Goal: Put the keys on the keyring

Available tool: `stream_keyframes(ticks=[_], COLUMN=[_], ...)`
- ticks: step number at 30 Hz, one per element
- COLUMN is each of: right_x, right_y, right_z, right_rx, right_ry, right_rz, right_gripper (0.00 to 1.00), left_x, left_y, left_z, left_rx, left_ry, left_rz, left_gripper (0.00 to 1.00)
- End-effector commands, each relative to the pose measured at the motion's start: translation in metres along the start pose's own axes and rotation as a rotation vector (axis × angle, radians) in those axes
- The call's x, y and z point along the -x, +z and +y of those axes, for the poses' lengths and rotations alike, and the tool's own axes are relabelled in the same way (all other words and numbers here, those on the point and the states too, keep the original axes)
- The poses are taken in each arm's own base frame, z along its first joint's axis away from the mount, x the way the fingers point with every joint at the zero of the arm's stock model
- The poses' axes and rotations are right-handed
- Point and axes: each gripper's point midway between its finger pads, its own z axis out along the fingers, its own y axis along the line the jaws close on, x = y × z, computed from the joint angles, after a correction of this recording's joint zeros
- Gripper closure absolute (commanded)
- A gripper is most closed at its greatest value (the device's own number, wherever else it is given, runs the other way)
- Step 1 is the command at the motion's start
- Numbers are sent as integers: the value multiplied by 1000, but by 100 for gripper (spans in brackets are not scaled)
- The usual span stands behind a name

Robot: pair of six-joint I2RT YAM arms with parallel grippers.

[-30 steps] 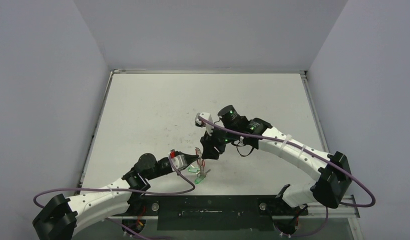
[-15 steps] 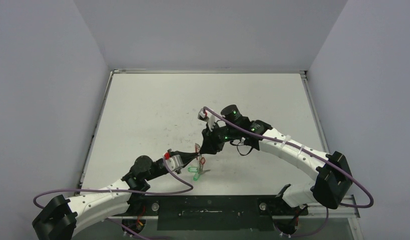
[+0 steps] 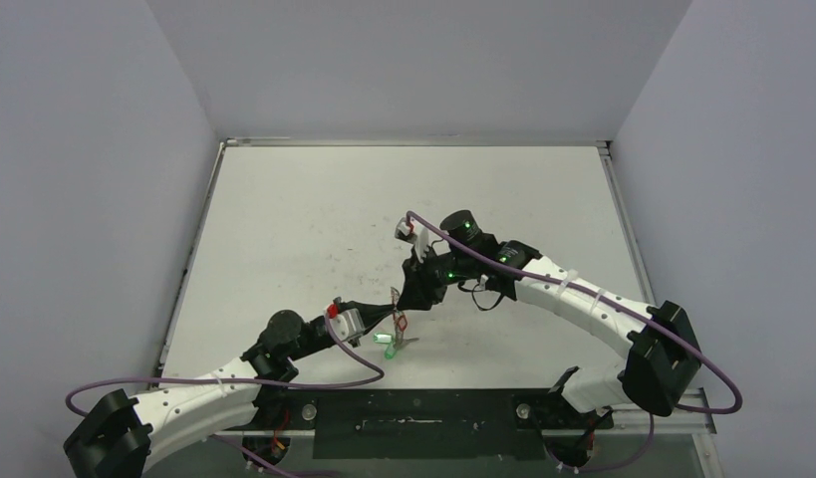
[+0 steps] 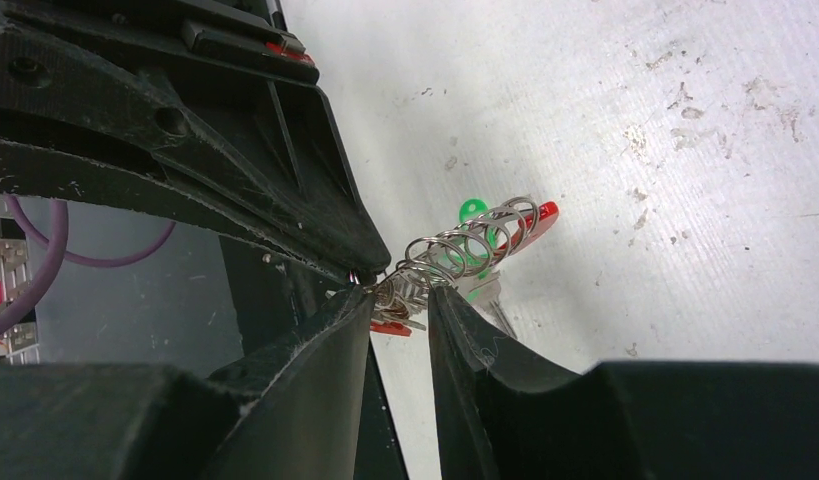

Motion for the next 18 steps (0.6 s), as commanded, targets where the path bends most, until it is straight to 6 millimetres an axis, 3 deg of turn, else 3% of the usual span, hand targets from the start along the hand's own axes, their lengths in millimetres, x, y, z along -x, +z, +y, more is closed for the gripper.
stream_keyframes(ticks=[1,6,11,18], right_x=[7,7,8,5], right_y=[-4,-6,-9,-1], right_z=[10,12,14,14], right_rx=[40,45,47,74], right_ry=[-10,-6,1,34], right_rz=[-38,-45,-63,-57], right_gripper=[71,71,65,75], left_x=[24,24,23,24], left_y=[2,2,3,3], left_z=[8,8,8,8], left_rx=[29,30,26,26], left_ry=[31,34,37,39], left_rz=[-79,-78,-73,-74], left_gripper=[100,100,100,100])
